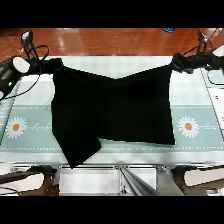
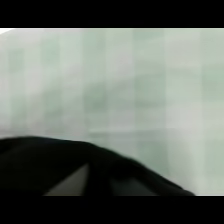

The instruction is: Fold the shirts.

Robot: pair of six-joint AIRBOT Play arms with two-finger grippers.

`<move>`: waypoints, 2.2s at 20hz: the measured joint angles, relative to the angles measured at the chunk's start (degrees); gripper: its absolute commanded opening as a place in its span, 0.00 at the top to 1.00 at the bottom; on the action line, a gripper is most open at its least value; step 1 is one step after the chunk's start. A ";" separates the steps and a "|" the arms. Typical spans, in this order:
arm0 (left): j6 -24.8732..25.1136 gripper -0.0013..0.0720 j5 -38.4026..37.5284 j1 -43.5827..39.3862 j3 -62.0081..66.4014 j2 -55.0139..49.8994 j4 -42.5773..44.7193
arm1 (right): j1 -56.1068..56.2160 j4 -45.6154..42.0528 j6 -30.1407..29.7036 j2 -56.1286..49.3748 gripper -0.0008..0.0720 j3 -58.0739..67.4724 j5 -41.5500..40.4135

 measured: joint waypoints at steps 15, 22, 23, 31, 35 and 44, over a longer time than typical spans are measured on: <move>5.09 0.29 -40.52 25.86 -9.05 8.46 -2.60 | -24.44 -13.40 4.02 25.81 0.44 -26.93 20.92; 11.72 0.29 -43.30 37.22 -31.76 12.39 -8.94 | -28.17 2.16 -4.39 44.17 0.44 -57.22 17.73; 12.46 0.29 -43.34 37.79 -33.31 12.46 -9.16 | -28.28 3.78 -5.27 45.16 0.44 -59.14 17.62; 15.76 0.29 -38.47 34.80 -39.36 11.23 -14.53 | -28.57 8.57 -7.23 47.36 0.44 -63.73 16.11; 17.03 0.63 -34.84 30.32 -39.85 10.25 -17.16 | -29.81 9.18 -7.23 47.50 0.44 -63.54 15.19; 19.34 0.96 -34.93 27.12 -37.68 9.75 -18.62 | -32.41 -10.36 0.68 47.34 0.43 -64.48 21.51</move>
